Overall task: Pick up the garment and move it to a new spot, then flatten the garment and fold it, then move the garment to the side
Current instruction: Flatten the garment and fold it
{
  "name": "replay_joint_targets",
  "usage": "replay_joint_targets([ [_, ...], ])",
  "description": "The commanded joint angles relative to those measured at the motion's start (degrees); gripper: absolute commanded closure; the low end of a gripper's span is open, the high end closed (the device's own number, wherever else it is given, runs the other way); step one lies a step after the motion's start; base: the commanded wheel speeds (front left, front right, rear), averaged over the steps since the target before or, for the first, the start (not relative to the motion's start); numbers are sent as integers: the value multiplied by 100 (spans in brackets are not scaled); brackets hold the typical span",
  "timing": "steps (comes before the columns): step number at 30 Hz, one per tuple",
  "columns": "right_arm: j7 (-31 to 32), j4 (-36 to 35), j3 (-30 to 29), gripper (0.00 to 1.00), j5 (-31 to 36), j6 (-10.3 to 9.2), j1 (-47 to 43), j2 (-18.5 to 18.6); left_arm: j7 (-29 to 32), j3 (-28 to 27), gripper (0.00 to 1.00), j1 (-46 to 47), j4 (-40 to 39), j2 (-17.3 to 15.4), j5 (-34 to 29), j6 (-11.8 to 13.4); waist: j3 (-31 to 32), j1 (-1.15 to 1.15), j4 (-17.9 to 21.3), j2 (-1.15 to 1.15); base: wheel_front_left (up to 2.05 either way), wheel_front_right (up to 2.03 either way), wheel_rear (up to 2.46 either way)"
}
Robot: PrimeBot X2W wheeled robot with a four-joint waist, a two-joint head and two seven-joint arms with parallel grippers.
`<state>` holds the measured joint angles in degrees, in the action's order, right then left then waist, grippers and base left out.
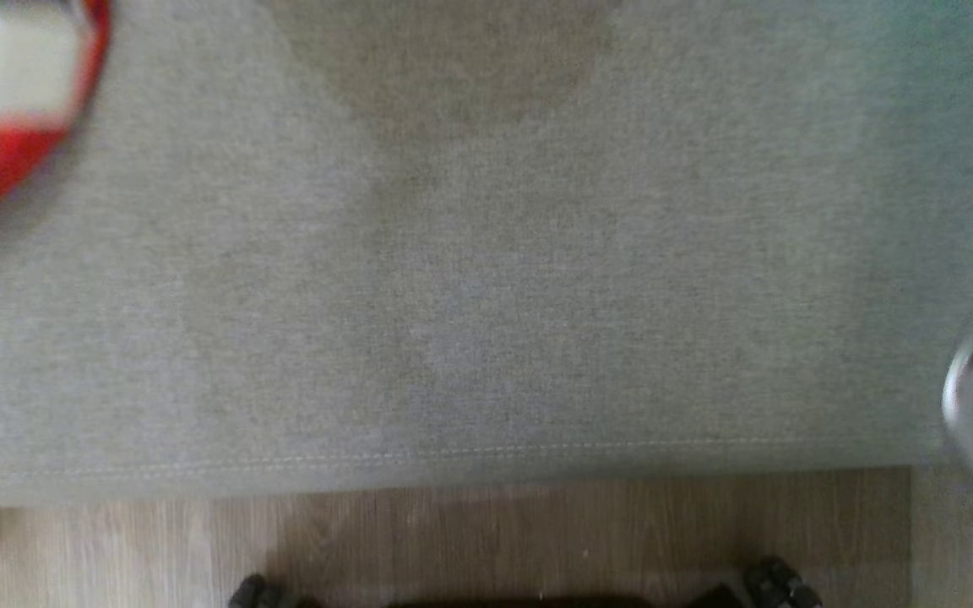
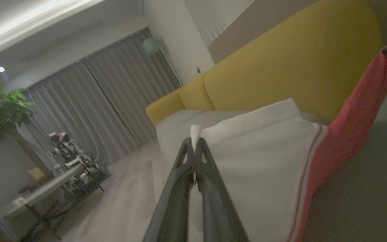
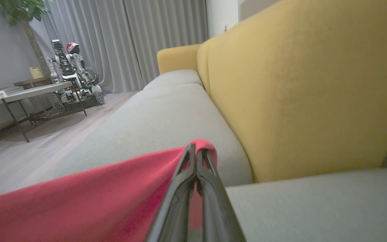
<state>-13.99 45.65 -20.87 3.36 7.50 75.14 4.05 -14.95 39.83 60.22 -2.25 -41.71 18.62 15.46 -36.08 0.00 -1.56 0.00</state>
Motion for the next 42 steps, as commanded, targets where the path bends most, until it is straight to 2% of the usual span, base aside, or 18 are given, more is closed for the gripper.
replay_joint_targets([
  [1, 59, -265, 12, 100, -114, -1, -150, -44, -5, -342, 100, -234, -154, -181, 127, -58, 344, 0, -6, 0, 0, 0, 0],
  [5, 302, -876, 96, 100, -590, -1, -1488, -64, -5, -629, 100, -1809, -127, 189, 706, -559, 777, 0, -51, 0, 0, 0, 0],
  [11, 839, -2327, 334, 100, -1317, -1, -3738, -56, -5, -951, 100, -3516, 204, 813, 865, -1218, 1225, 0, -205, 0, 0, 0, 0],
  [16, 1264, -3447, 87, 100, -1599, -1, -5209, -70, -5, -1459, 100, -4451, 446, 1302, 742, -1524, 1481, 0, -253, 0, 0, 0, 0],
  [20, 1527, -4080, -183, 100, -1836, -1, -6021, -100, -5, -1835, 100, -5061, 495, 1583, 608, -1747, 1638, 0, -280, 0, 0, 0, 0],
  [25, 1706, -4493, -331, 100, -2137, -1, -6645, -114, -5, -2052, 100, -5584, 555, 1773, 462, -1962, 1840, 0, -274, 0, 0, 0, 0],
  [33, 1929, -4823, -271, 100, -2343, -1, -7377, -116, 11, -1845, 100, -6163, 657, 1785, 556, -2153, 2133, 0, -290, 0, 0, 0, 0],
  [37, 2017, -4795, -242, 100, -2283, -1, -7279, -116, 31, -1835, 100, -5990, 641, 1803, 596, -2162, 2133, 0, -301, 0, 0, 0, 0],
  [42, 2048, -4233, -225, 100, -1919, -1, -6657, -116, 67, -1806, 100, -5170, 973, 1959, 646, -2202, 1890, 0, -364, 0, 0, 0, 0],
])
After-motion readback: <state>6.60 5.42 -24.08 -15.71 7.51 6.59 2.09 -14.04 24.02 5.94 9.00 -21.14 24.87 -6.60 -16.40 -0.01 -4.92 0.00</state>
